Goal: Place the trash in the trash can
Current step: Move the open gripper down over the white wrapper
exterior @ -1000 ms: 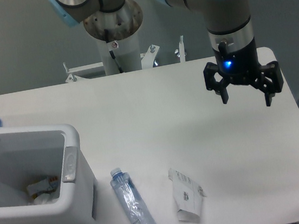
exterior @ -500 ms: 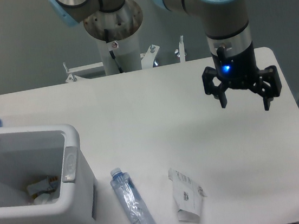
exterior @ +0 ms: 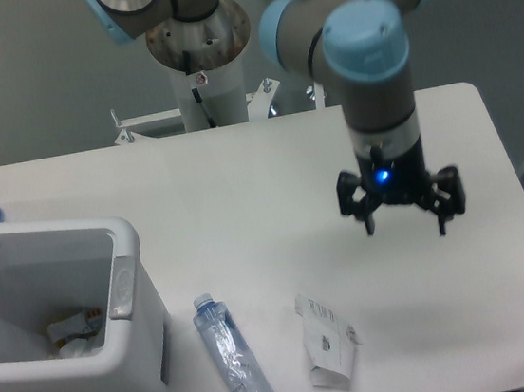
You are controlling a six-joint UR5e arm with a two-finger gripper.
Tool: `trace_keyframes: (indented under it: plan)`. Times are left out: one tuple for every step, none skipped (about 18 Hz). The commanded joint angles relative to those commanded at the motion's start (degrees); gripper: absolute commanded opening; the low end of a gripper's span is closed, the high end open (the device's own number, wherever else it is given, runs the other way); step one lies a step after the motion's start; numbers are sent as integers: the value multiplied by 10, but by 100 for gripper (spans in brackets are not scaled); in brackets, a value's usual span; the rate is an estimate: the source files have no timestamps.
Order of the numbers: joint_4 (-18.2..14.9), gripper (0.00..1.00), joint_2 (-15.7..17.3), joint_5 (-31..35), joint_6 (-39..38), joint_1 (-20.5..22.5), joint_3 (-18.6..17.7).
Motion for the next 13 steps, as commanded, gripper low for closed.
trace_keyframes:
  plan:
    - [0,100,-13,0,-17,-4,4]
    - [0,100,-26,-2,-31,-5,10]
    - [3,100,-38,-8,-46,-9,13]
    - [10,100,-47,-18,-62,-13,13]
    - [15,100,-52,-31,-83,-13,15]
    - [21,100,-55,-46,-105,-13,15]
    - [25,100,-57,-63,-120,-13,15]
    - [25,100,-60,-80,-128,-13,15]
    - [28,100,-63,-92,-132,-13,15]
    - [29,100,-64,-101,-136,-13,15]
    - [30,100,-67,-112,-137,-13,14]
    - [31,100,-71,-122,-136,-15,13]
    - [32,100,-79,-124,-136,-20,16]
